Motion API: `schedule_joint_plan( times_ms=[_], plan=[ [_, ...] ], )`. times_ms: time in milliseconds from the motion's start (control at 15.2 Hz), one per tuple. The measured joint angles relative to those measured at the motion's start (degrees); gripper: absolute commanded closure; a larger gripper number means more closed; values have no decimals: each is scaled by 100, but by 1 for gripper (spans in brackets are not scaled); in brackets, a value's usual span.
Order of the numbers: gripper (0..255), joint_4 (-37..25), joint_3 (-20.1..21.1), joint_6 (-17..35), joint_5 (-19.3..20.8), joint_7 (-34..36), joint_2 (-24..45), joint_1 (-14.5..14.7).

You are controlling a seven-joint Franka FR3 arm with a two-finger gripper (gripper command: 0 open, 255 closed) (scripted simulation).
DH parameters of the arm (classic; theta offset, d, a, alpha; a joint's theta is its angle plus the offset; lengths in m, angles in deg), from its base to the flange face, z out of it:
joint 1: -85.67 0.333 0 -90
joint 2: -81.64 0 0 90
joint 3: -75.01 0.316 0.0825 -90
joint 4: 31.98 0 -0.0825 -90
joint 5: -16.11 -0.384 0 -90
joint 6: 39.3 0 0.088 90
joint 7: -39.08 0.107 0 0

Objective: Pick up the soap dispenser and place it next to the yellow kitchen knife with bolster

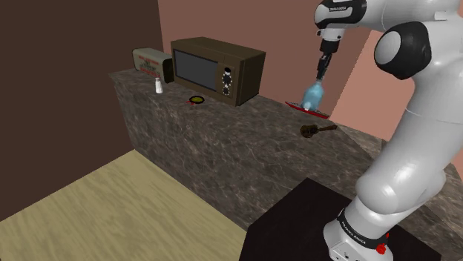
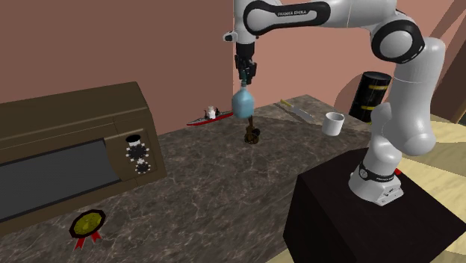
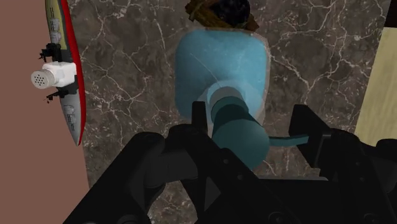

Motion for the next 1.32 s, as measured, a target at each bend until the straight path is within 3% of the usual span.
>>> schedule_joint_plan(
  times_ms=[792, 1320],
  plan=[
    [255, 451, -491, -534, 466, -1010, -1169, -477],
    [255, 18, -957, -1071, 578, -1951, -1388, -893]
  ],
)
